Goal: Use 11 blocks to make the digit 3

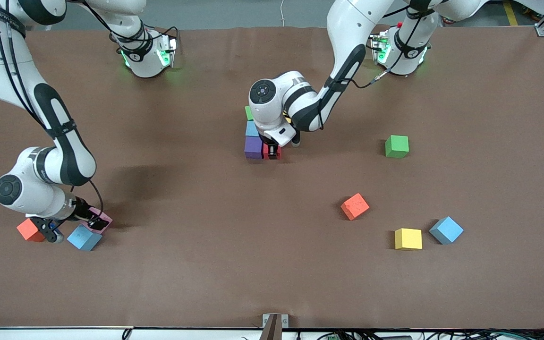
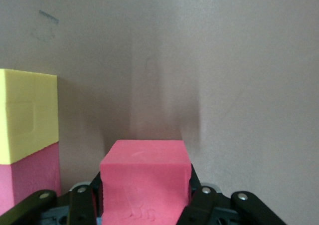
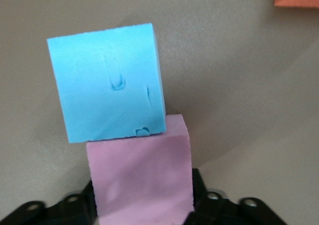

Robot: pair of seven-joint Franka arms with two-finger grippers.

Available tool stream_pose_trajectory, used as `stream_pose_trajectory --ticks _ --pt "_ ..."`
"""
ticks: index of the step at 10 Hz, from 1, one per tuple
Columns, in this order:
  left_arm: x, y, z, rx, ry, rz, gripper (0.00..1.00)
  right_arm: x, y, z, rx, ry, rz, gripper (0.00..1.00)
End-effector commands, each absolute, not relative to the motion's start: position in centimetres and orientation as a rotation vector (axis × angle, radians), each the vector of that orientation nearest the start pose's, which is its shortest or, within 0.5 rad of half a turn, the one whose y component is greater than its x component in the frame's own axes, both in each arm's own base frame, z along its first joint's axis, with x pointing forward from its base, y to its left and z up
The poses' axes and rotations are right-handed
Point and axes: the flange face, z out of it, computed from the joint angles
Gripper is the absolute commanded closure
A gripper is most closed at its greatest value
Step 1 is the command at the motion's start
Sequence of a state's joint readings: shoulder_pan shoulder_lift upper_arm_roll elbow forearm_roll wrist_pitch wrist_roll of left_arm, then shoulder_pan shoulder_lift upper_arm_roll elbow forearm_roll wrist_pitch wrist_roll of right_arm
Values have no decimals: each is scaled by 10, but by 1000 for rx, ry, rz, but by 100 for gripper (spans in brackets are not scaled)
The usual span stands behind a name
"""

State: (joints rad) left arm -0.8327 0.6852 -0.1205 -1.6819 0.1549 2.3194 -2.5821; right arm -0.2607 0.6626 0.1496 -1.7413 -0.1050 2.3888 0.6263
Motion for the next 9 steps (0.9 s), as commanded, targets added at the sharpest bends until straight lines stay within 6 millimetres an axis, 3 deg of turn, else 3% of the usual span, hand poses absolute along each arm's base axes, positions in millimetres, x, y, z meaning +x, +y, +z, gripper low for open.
stream_pose_trajectory --ticks 1,3,4,5,6,7,8,9 --pt "403 -552 198 -2225 -2176 -71 77 663 -77 206 -3010 973 -7 95" --pt "402 -552 197 -2227 -2173 -72 77 664 -62 215 -3037 930 13 97" --pt "402 -552 196 -2227 -2171 -75 69 667 -47 239 -3060 899 18 97" --pt "402 -552 196 -2227 -2171 -75 43 665 -32 251 -3079 865 43 97" --pt "402 -552 196 -2233 -2165 -76 11 664 -2 267 -3105 804 60 97" --pt "397 -559 203 -2252 -2161 -72 0 658 29 279 -3129 748 104 97" --pt "396 -559 209 -2254 -2159 -77 0 652 68 290 -3143 663 138 97" --pt "398 -558 228 -2260 -2169 -82 0 645 100 296 -3139 587 155 97"
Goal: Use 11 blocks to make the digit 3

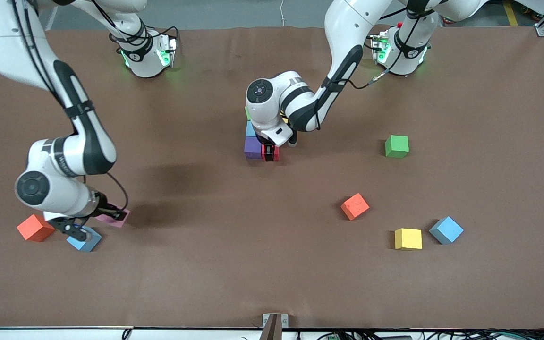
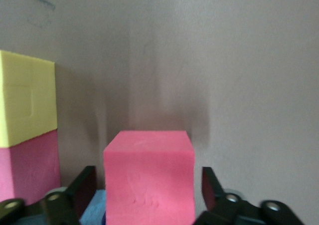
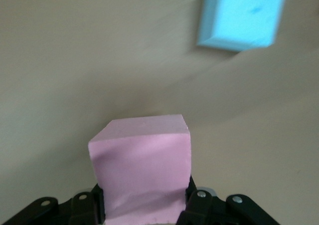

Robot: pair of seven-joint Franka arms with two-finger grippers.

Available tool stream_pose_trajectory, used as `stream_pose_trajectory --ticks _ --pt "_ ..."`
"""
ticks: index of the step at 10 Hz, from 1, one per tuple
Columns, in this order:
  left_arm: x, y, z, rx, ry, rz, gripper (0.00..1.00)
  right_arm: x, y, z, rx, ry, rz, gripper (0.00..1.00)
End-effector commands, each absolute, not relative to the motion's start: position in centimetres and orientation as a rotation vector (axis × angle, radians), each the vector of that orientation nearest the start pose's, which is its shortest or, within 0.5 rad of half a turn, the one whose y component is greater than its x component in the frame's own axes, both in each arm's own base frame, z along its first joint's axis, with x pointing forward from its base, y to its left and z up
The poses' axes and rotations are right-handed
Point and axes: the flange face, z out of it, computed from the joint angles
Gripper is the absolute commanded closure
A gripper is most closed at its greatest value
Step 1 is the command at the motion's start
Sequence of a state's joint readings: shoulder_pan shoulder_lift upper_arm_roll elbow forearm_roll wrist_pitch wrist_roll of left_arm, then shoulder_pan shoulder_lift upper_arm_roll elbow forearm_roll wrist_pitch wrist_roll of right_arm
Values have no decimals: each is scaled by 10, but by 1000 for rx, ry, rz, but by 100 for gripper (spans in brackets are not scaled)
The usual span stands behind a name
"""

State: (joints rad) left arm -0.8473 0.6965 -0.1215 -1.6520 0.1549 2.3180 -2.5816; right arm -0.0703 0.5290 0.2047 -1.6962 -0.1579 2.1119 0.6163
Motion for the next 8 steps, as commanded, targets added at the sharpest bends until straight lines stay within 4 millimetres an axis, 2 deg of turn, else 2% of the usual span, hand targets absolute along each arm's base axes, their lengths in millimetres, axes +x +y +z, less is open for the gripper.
stream_pose_trajectory --ticks 1,2,4,6,8 --pt "403 -552 247 -2272 -2137 -98 0 638 130 301 -3131 510 165 97" --pt "409 -544 259 -2300 -2088 -105 0 633 148 300 -3126 461 176 97" --pt "450 -509 281 -2334 -2049 -111 0 624 181 300 -3113 369 179 97" --pt "494 -461 293 -2380 -1999 -111 0 610 225 304 -3099 251 163 97" --pt "531 -414 299 -2477 -1870 -107 0 588 282 297 -3090 108 116 96"
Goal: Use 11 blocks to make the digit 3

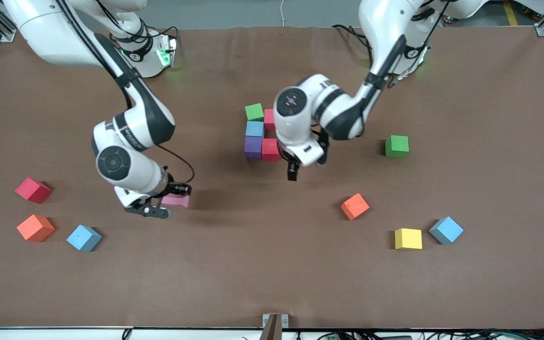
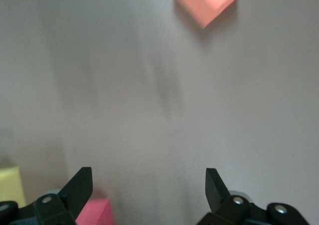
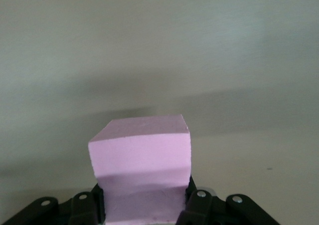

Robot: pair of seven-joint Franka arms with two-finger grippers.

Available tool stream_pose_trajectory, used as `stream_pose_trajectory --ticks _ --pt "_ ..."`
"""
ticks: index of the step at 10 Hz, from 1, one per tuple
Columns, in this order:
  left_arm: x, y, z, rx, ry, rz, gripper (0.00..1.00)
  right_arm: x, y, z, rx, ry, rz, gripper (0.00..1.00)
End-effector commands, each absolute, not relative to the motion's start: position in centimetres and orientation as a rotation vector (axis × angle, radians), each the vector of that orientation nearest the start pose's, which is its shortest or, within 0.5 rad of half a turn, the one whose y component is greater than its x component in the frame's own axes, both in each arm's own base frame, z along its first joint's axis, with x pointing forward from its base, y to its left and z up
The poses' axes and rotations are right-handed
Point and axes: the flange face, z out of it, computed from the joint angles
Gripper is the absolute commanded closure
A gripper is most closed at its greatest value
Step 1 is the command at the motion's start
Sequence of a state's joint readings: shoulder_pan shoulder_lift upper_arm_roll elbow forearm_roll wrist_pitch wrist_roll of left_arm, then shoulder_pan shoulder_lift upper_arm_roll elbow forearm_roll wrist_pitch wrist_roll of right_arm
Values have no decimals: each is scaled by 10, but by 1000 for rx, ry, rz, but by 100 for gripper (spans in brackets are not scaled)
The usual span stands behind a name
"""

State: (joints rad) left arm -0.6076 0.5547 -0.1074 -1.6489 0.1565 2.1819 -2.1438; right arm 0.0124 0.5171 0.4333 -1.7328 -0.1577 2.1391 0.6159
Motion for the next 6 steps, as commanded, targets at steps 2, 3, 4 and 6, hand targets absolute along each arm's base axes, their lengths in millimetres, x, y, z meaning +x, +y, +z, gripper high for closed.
stream_pose_trajectory --ticks 2,3,4,6 --pt "562 -370 301 -2592 -1696 -102 0 568 324 284 -3080 13 120 95" --pt "575 -352 298 -2639 -1615 -105 0 558 341 275 -3080 -10 139 95" --pt "583 -338 295 -2678 -1541 -101 0 545 361 264 -3078 -12 154 95" --pt "591 -308 282 -2741 -1361 -70 0 512 386 240 -3069 9 156 95"
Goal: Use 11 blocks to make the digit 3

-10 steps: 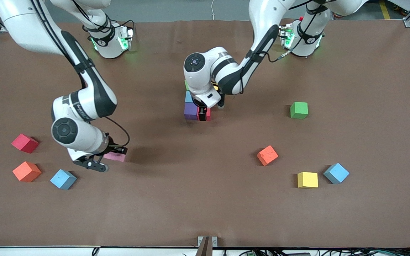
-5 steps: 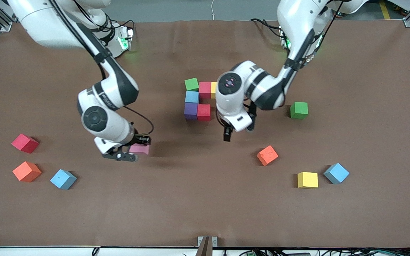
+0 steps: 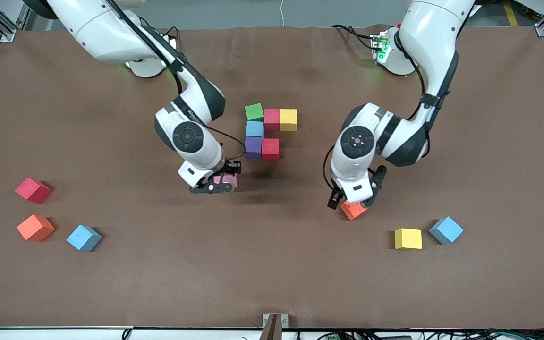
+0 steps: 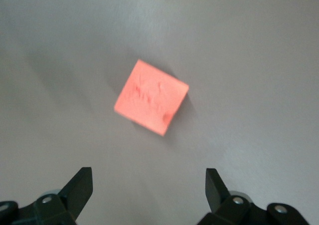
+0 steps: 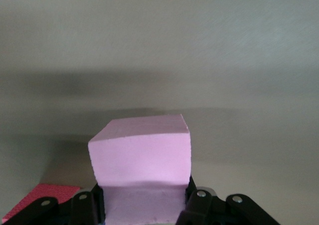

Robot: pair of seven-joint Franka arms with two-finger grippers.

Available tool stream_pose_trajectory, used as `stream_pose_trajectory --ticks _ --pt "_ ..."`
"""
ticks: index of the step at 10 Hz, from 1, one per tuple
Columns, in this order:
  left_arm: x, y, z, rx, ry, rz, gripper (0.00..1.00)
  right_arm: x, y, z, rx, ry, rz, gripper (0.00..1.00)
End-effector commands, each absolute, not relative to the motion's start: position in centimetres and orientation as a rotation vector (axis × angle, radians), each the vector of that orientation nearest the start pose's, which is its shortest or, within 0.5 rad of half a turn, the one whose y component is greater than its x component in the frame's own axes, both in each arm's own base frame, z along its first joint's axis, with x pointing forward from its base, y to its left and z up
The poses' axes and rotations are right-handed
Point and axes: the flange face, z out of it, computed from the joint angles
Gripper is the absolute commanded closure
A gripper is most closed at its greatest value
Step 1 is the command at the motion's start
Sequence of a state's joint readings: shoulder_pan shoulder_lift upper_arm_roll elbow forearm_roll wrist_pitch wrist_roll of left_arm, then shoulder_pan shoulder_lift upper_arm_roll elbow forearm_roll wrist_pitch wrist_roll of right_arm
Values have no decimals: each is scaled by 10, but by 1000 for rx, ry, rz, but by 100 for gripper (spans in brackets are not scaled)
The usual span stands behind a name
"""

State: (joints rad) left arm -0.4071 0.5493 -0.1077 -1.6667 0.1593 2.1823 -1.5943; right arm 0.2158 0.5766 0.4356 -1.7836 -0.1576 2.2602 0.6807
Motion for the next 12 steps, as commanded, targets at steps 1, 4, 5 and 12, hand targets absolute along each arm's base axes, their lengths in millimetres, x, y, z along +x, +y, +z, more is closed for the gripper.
stream_pose_trajectory --ticks 1,4,5,12 --pt "597 -291 276 -2781 -1274 -68 0 495 407 237 -3058 69 138 95" --pt "602 -266 260 -2870 -1099 -71 0 478 424 234 -3062 136 150 95" --pt "608 -255 253 -2891 -1089 -85 0 476 426 232 -3064 144 156 95" --pt "606 -253 216 -3027 -1072 -221 0 467 437 228 -3047 167 134 93"
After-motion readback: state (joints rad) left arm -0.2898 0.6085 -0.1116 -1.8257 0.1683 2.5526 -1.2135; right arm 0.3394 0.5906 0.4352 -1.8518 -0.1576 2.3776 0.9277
